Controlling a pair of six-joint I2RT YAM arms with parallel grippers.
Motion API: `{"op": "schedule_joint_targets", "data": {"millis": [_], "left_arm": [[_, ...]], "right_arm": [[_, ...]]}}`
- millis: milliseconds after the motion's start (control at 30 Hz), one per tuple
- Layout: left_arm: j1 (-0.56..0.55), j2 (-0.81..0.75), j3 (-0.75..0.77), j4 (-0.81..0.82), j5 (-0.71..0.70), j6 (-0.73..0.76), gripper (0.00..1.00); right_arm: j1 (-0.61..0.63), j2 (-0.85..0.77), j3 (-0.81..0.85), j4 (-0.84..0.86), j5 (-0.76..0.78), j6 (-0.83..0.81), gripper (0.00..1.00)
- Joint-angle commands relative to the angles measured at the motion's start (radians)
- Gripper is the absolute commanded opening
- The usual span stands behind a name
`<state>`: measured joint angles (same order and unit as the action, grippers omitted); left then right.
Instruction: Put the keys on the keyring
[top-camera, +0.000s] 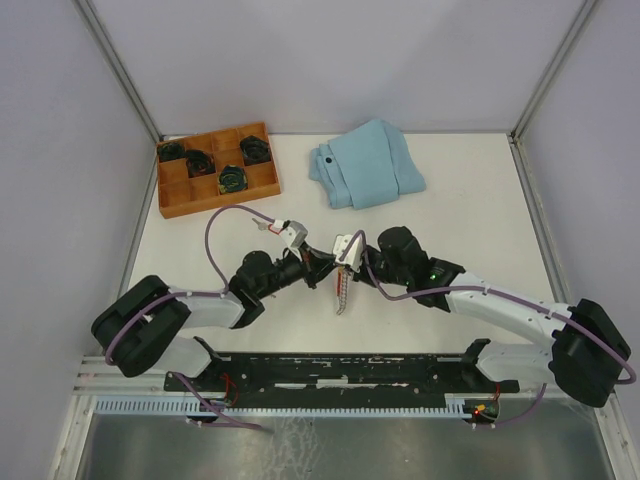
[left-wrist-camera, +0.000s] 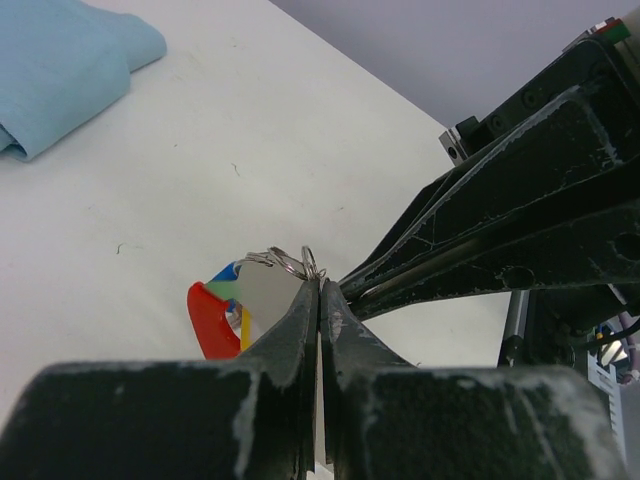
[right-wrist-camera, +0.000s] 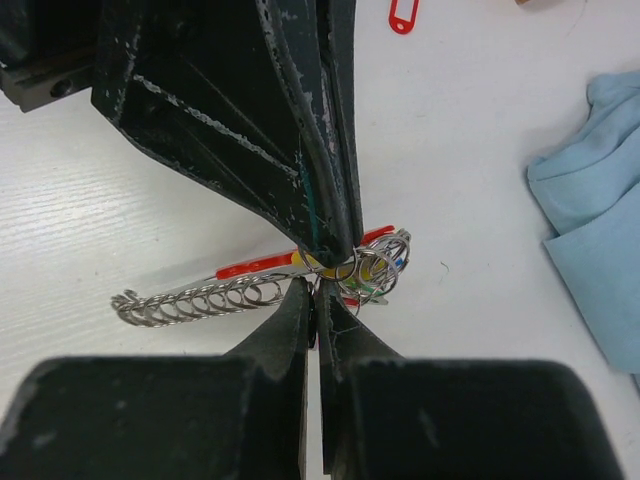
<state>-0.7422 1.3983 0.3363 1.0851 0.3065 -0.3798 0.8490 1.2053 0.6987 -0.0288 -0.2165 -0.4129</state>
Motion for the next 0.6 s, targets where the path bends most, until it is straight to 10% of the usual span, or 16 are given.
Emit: {"op": "schedule_joint_targets", "data": {"millis": [0, 567], "left_arm": [[0.002, 0.005, 0.002, 0.188, -0.105, -0.03, 0.03], [0.012, -0.154, -0.068, -0.081, -0.147, 0.117, 0.42]], "right_arm": [[0.008, -0.049, -0.002, -0.006, -0.006, 0.013, 0.01], [-0.008, 0.136, 0.175, -0.134, 0.022, 0.118, 0.01]]}}
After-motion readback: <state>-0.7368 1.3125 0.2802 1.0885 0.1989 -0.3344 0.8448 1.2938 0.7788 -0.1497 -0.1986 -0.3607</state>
